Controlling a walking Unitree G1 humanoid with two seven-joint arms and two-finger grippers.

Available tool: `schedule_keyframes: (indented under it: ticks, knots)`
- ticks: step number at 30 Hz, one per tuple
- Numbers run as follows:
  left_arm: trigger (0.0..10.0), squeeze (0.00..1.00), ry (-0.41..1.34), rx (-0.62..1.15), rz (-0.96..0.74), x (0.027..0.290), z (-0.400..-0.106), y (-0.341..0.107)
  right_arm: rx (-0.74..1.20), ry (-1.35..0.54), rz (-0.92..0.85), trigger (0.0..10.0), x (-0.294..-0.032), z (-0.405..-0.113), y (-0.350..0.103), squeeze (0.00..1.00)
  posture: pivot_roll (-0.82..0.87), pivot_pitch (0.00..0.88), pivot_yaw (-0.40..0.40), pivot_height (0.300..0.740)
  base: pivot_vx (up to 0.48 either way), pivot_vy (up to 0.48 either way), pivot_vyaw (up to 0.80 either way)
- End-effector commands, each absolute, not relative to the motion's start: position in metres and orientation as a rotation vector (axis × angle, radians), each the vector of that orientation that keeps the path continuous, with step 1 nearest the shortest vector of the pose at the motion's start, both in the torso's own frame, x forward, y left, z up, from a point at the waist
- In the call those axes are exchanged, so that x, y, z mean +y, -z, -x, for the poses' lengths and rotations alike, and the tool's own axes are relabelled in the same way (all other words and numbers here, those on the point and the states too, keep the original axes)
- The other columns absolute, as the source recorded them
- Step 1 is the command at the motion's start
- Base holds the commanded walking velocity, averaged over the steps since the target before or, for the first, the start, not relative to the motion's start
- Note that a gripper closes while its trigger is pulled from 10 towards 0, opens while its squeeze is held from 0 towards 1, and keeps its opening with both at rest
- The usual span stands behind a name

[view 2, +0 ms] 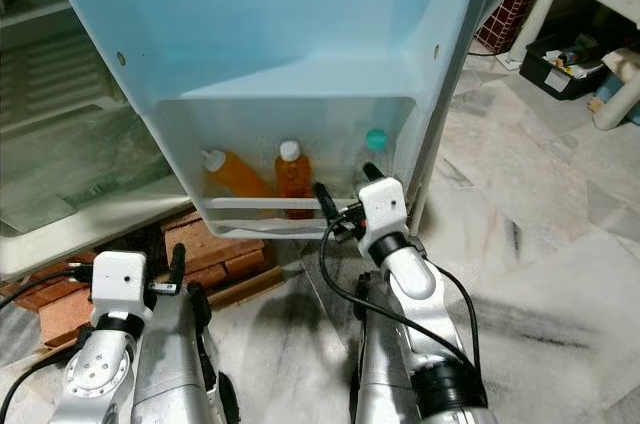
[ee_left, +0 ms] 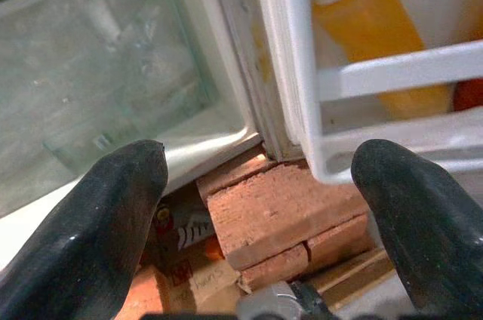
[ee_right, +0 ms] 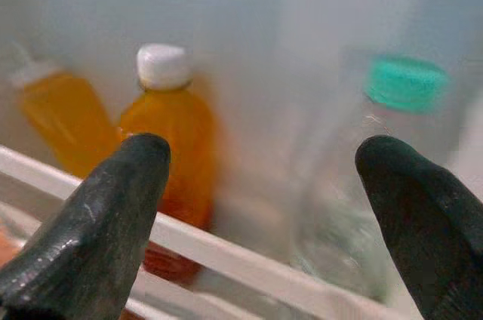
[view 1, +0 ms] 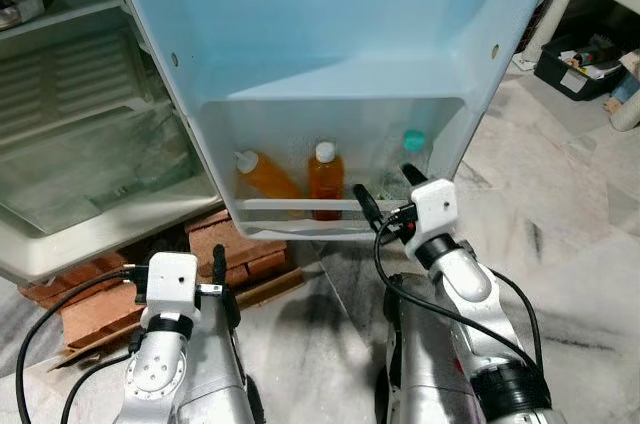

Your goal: Restocking fridge

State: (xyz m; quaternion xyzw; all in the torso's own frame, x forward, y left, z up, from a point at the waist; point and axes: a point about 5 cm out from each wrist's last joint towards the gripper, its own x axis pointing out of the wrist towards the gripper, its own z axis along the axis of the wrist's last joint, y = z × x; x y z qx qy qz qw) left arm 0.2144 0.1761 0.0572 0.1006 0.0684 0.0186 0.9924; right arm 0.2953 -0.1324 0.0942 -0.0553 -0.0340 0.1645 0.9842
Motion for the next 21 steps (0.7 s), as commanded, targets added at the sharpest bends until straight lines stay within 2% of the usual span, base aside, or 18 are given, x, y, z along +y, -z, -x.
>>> schedule_keyframes:
  ticks: [1, 2, 3, 4, 7, 9, 14, 19, 21]
  knots:
    - [10.0, 0.00, -0.024, 0.124, -0.230, 0.177, -0.213, -0.057, -0.086, -0.252, 0.093, 10.0, -0.133, -0.297, -0.101, 0.00, 0.02, 0.037, 0.031, 0.473, 0.000, 0.000, 0.00]
    - [10.0, 0.00, -0.024, 0.117, -0.226, 0.177, -0.213, -0.058, -0.079, -0.224, 0.083, 10.0, -0.135, -0.296, -0.098, 0.00, 0.02, 0.037, 0.031, 0.473, 0.000, 0.000, 0.00]
    - [10.0, 0.00, -0.037, 0.108, -0.218, 0.178, -0.213, -0.060, -0.066, -0.257, 0.001, 10.0, -0.134, -0.292, -0.093, 0.00, 0.03, 0.029, 0.034, 0.473, 0.000, 0.000, 0.00]
    - [10.0, 0.00, -0.040, 0.103, -0.220, 0.178, -0.215, -0.062, -0.053, -0.184, -0.027, 10.0, -0.138, -0.289, -0.090, 0.00, 0.03, 0.028, 0.035, 0.473, 0.000, 0.000, 0.00]
    - [10.0, 0.00, -0.035, 0.101, -0.227, 0.177, -0.217, -0.062, -0.030, -0.110, 0.003, 10.0, -0.143, -0.287, -0.084, 0.00, 0.03, 0.026, 0.038, 0.473, 0.000, 0.000, 0.00]
    - [10.0, 0.00, -0.022, 0.103, -0.236, 0.177, -0.222, -0.062, 0.014, -0.147, -0.048, 10.0, -0.138, -0.282, -0.078, 0.00, 0.01, 0.030, 0.046, 0.473, 0.000, 0.000, 0.00]
    - [10.0, 0.00, -0.013, 0.174, -0.205, 0.176, -0.229, -0.052, -0.015, -0.212, 0.001, 10.0, -0.135, -0.281, -0.082, 0.00, 0.00, 0.035, 0.042, 0.473, 0.000, 0.000, 0.00]
    - [10.0, 0.00, 0.081, 0.222, -0.091, 0.167, -0.240, -0.046, -0.030, -0.195, -0.007, 10.0, -0.146, -0.282, -0.088, 0.00, -0.02, 0.062, 0.030, 0.473, 0.000, 0.000, 0.00]
    - [10.0, 0.00, 0.186, 0.224, -0.046, 0.149, -0.254, -0.047, -0.035, -0.203, 0.005, 10.0, -0.150, -0.276, -0.092, 0.00, -0.05, 0.093, 0.027, 0.473, 0.000, 0.000, 0.00]
